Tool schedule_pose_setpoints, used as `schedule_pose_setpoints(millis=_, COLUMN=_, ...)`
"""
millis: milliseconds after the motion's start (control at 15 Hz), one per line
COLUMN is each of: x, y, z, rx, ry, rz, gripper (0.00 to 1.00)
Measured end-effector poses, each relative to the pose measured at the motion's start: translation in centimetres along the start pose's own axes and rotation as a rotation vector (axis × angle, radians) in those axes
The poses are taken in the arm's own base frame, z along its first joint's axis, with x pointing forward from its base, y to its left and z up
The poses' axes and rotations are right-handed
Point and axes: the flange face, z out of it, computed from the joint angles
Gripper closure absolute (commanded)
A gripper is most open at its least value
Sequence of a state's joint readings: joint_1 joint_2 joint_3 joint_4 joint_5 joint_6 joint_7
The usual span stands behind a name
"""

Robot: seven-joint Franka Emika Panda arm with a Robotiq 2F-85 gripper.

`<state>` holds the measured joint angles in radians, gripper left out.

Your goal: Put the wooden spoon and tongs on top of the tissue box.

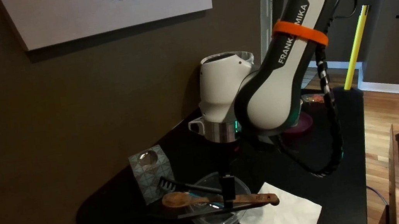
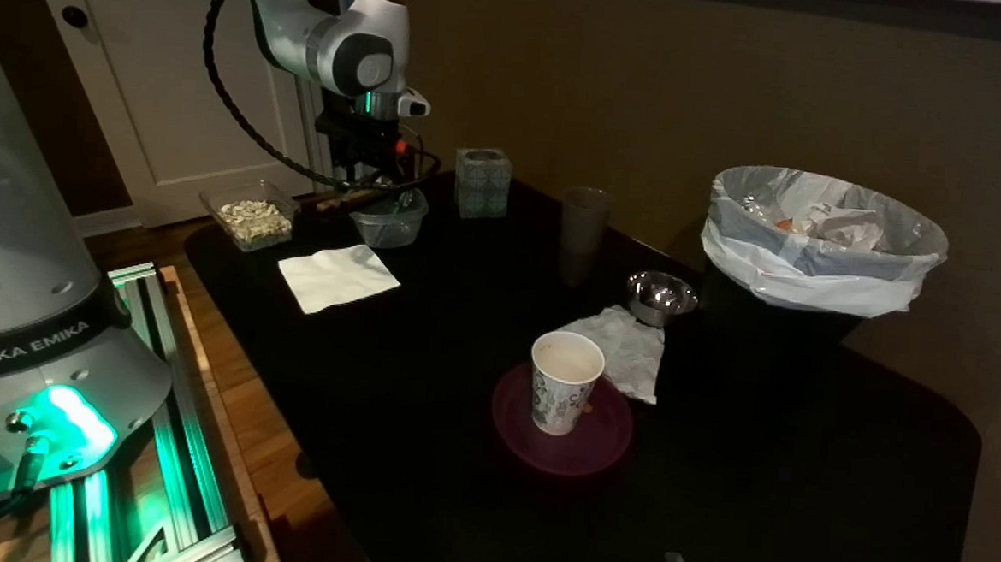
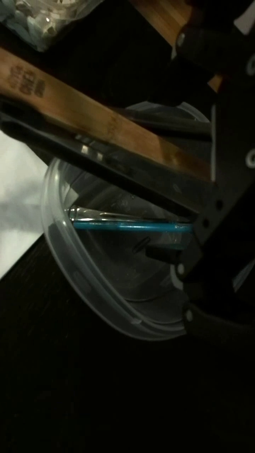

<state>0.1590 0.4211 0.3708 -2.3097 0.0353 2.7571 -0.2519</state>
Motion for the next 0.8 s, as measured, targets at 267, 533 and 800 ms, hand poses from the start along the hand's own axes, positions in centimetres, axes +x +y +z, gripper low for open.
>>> schedule_pose_setpoints(millis=267, x=-0.3, y=-0.7, z=0.3, rx=0.012, ry=-0.008, rz=0.002, gripper=0.0)
schedule_pose_setpoints(millis=533, x=-0.5, y=-1.5, z=0.6, rx=0.022, ry=-0.014, rz=-0.005, gripper=0.0)
schedule_pose_setpoints(millis=800, x=-0.6, y=-1.6, z=0.7, rx=0.022, ry=-0.019, rz=-0.005, gripper=0.0)
